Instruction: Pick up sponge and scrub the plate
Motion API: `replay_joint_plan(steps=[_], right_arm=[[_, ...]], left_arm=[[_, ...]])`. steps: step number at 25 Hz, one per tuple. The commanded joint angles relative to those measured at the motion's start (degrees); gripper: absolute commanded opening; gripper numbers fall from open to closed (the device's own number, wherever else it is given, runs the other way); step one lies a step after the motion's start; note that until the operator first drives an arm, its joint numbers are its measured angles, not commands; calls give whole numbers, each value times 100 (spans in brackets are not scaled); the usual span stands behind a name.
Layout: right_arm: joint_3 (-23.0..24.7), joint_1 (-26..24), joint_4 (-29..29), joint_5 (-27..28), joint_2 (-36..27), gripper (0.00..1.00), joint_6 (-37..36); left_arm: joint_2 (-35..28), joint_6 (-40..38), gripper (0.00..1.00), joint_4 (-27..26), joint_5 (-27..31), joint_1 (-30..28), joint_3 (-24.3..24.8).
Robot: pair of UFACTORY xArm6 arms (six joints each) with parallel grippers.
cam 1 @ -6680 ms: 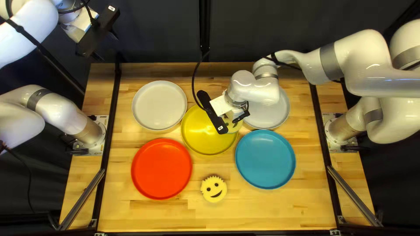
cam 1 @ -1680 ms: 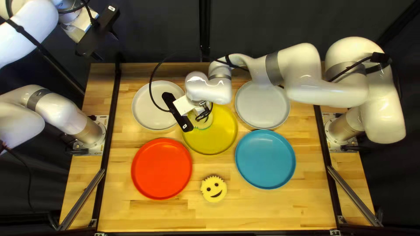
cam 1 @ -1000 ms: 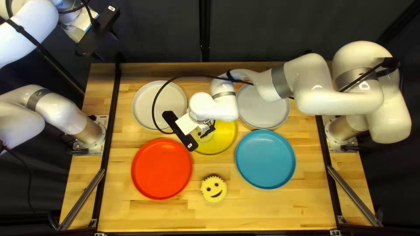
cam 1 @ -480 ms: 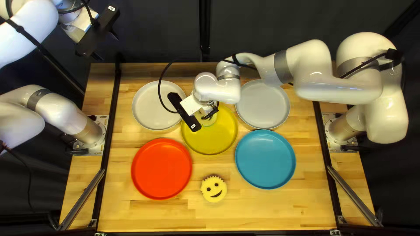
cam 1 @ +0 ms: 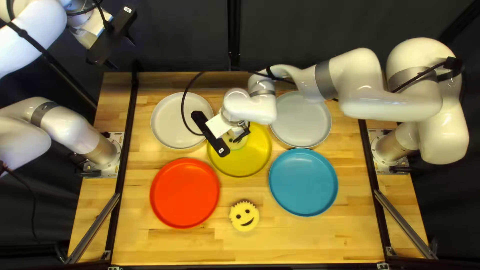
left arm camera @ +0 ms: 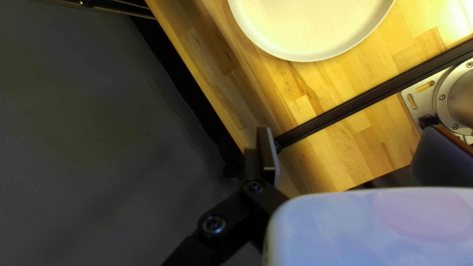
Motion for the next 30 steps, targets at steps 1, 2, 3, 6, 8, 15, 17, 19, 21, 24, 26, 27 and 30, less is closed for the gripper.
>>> replay_joint_plan(steps=[1,2,3,6,8,15,17,19,21,24,26,27,30], right_arm=[[96,133,-150,-71,-44,0,127],[119,118,-162,-101,-40,0,112],[171,55,-163,-153,-47,0,56],[397,-221,-101,-298,-190,0,-181],[525,-413,-31,-385,-265,0,-342],[750,-826,12,-554,-372,0,-621],[820,-859,-36,-574,-425,0,-604],[906,-862,-102,-571,-509,0,-553],[1011,-809,-166,-566,-609,0,-452],[1067,-590,-278,-553,-655,0,-215],[1037,-393,-364,-527,-630,0,-55],[1005,-299,-399,-501,-609,0,18],[858,41,-552,-380,-518,0,250]], left_arm=[[0,0,100,0,0,0,0],[0,0,100,0,0,0,0],[0,0,100,0,0,0,0],[0,0,100,0,0,0,0],[0,0,100,0,0,0,0],[0,0,100,0,0,0,0],[0,0,100,0,0,0,0],[0,0,100,0,0,0,0],[0,0,100,0,0,0,0],[0,0,100,0,0,0,0],[0,0,100,0,0,0,0],[0,0,100,0,0,0,0],[0,0,100,0,0,0,0]])
